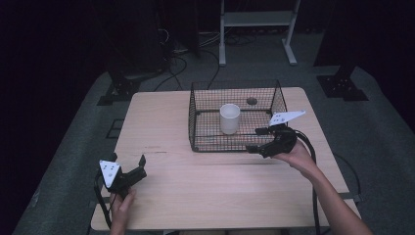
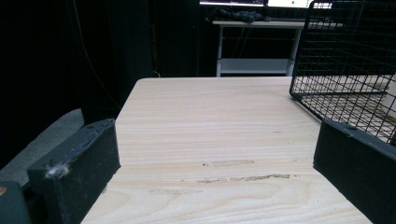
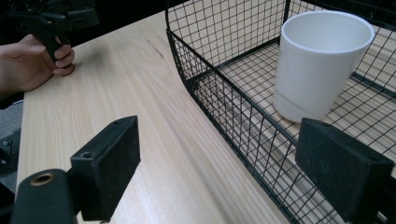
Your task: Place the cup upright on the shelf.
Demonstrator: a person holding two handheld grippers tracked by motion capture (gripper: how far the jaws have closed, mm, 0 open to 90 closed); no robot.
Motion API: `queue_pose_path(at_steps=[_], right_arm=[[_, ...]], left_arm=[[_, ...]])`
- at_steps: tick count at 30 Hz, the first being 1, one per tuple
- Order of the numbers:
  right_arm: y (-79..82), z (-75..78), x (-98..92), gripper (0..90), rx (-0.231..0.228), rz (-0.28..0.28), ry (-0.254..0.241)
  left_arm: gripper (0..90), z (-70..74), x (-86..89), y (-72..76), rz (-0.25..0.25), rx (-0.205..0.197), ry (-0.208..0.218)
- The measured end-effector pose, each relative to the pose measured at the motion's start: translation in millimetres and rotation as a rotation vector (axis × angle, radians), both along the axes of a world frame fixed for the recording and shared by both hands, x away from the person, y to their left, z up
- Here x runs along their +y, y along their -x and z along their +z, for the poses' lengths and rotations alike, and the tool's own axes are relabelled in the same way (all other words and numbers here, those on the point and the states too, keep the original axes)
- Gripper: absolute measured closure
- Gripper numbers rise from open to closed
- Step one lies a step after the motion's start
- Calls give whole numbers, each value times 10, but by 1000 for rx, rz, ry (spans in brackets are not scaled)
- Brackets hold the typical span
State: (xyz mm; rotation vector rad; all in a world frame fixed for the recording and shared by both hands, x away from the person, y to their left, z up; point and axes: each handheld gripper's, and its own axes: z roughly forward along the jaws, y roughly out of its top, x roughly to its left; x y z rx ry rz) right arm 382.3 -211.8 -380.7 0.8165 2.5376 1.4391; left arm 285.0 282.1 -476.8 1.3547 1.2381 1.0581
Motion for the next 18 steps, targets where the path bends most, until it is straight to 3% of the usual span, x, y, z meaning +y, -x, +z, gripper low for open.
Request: queue_pose_path(at_steps=[18], right_arm=[[199, -132, -208, 132, 2, -25, 3]], left_arm=[[0, 1, -1, 3, 1, 3, -6]])
